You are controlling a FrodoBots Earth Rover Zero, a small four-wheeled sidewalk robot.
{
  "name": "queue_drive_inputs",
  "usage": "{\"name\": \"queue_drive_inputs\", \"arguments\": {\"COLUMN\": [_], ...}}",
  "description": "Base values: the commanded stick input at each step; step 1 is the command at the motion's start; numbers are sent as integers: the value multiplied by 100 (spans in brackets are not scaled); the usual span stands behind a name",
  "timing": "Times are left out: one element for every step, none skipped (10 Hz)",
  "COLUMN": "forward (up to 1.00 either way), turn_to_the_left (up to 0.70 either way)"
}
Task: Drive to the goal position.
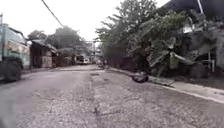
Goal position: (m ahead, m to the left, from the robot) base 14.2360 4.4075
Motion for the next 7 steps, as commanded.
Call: {"name": "queue_drive_inputs", "arguments": {"forward": [100, 100, 100, 100, 100, 100, 100], "turn_to_the_left": [0, 0, 0, 0, 0, 0, 0]}}
